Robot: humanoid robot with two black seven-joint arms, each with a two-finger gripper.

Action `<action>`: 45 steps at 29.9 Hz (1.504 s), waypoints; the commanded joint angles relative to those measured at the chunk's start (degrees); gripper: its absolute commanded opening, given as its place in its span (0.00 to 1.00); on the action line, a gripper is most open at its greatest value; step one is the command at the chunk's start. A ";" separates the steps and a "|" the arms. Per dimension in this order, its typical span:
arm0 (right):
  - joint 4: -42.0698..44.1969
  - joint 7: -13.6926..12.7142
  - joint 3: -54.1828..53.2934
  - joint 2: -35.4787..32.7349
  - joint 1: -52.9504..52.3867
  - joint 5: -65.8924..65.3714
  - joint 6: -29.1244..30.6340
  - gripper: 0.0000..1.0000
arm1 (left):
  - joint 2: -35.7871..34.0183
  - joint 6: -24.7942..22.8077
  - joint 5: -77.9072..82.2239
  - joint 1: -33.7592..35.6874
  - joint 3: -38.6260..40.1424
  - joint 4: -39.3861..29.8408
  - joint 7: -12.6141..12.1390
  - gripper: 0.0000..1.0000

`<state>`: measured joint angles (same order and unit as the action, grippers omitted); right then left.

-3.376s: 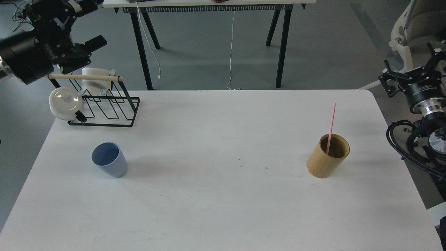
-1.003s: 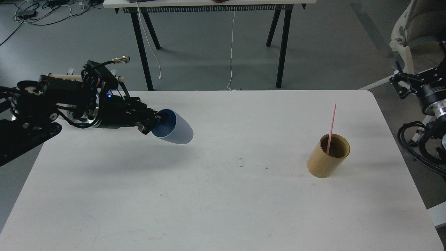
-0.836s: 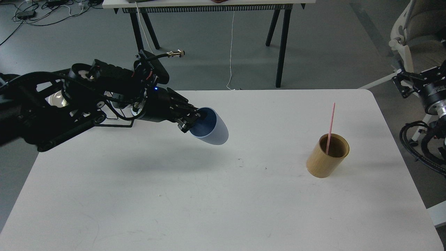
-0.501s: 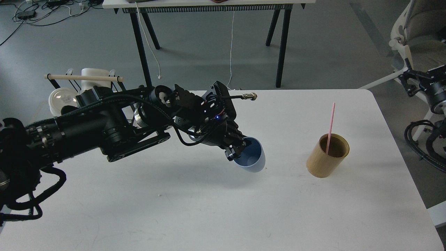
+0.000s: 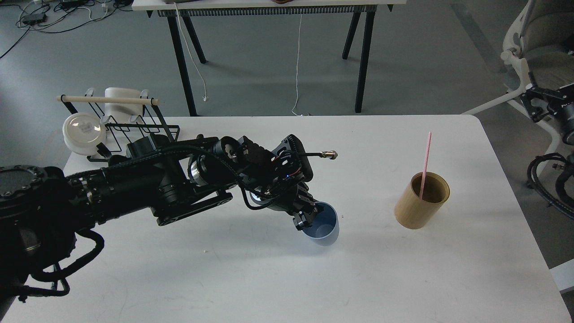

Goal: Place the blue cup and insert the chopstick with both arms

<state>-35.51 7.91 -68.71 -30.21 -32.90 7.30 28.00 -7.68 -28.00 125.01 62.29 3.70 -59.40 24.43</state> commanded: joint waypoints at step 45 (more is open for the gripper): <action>-15.19 0.00 3.84 -15.31 4.51 -15.36 0.00 0.99 | -13.50 0.00 -88.92 -2.61 39.54 15.33 2.81 0.99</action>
<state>-48.73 7.91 -64.88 -43.65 -28.52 -2.37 28.00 -21.11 -27.99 50.82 59.98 42.96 -51.99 27.36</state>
